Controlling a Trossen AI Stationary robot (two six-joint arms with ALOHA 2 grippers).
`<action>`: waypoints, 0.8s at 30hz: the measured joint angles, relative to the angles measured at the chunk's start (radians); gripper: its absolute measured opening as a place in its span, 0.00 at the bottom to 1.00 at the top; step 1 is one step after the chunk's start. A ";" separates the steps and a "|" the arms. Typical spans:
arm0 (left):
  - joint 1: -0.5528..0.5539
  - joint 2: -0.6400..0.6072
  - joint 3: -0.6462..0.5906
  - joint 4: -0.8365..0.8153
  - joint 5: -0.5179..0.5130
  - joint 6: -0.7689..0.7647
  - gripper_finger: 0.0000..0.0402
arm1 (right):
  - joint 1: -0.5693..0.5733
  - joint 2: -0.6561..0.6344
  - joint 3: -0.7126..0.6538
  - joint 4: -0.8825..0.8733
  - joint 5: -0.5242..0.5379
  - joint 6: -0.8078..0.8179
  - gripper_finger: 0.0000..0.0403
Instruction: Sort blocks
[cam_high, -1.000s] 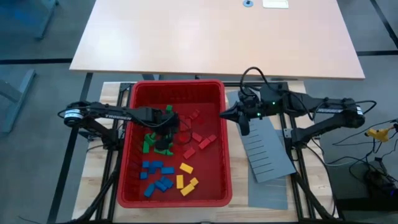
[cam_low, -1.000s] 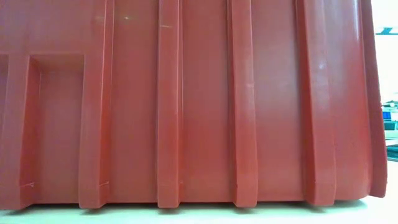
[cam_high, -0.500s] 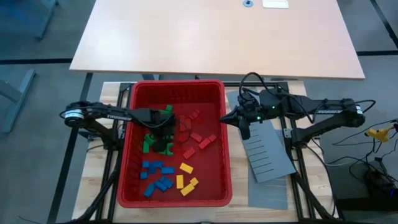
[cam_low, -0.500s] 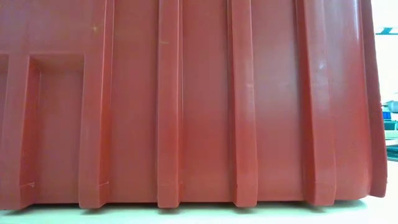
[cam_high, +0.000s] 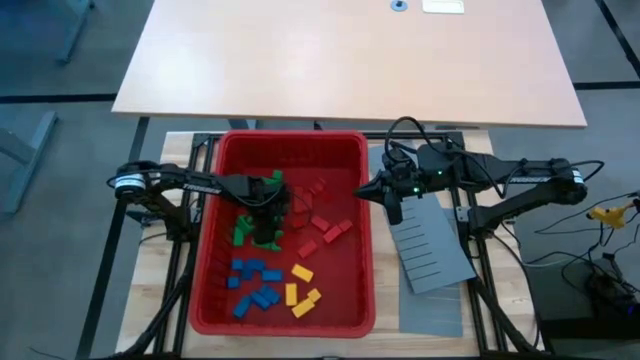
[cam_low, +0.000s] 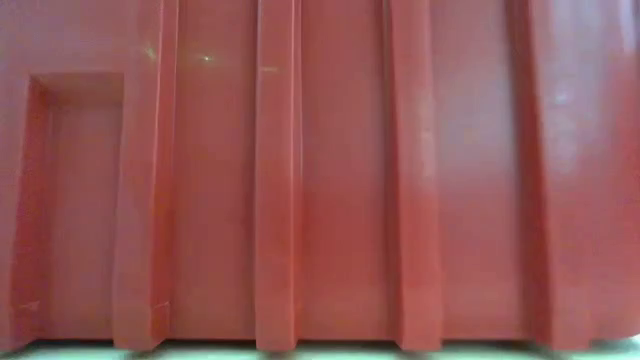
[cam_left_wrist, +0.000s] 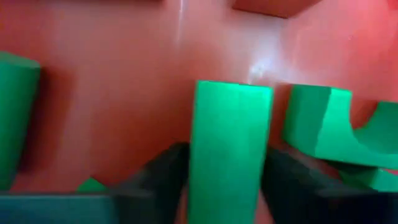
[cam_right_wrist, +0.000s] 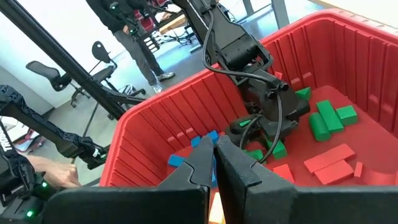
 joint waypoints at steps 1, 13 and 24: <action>0.000 0.000 0.003 0.005 0.004 -0.006 0.34 | 0.000 0.000 0.000 0.000 0.000 0.000 0.00; -0.004 -0.045 0.089 -0.086 0.026 -0.090 0.28 | 0.000 0.001 0.000 0.000 0.000 -0.002 0.00; -0.024 -0.153 0.450 -0.267 -0.050 -0.087 0.28 | -0.005 0.006 0.000 -0.013 0.025 -0.062 0.00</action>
